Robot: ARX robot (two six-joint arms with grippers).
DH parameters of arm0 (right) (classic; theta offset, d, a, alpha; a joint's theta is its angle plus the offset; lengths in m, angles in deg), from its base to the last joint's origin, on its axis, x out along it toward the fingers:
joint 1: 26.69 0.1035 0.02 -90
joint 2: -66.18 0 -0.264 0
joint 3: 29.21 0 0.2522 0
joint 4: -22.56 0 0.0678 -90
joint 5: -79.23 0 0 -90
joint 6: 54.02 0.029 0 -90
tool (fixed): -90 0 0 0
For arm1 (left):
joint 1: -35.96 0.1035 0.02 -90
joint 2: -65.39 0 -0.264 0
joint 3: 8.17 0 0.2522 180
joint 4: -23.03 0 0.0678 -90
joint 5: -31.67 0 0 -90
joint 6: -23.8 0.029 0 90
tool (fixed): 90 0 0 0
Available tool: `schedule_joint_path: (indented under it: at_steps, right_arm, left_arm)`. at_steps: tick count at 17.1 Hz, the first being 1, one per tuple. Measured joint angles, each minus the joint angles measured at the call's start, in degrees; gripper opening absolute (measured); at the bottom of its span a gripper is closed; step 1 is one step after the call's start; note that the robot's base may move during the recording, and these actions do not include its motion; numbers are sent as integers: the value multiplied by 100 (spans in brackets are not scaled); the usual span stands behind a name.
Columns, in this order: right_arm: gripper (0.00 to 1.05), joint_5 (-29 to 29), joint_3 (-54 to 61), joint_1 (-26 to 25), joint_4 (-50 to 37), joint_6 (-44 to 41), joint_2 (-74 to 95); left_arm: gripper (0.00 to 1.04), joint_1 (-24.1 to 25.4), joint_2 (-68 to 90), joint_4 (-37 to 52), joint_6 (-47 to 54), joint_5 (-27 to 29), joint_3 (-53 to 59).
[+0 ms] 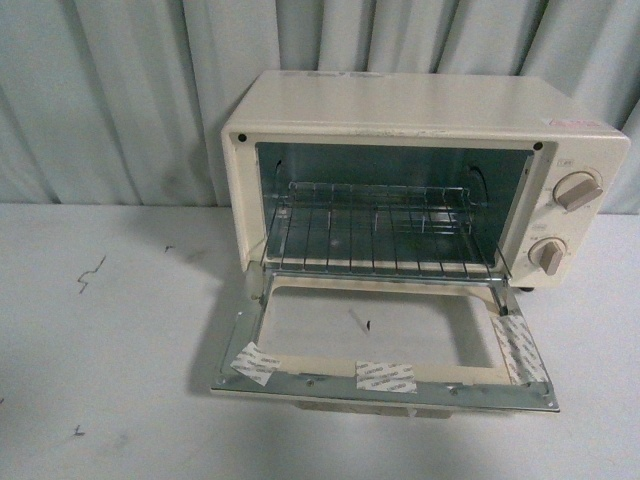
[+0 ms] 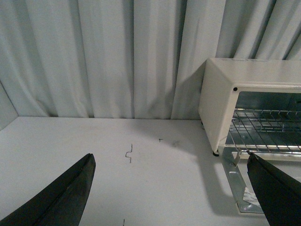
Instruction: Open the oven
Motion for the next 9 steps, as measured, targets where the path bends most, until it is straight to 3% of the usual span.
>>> schedule_joint_path:
  at_steps: [9]
  right_arm:
    - [98,0,0,0,0,-2,0]
  left_arm:
    - [98,0,0,0,0,0,0]
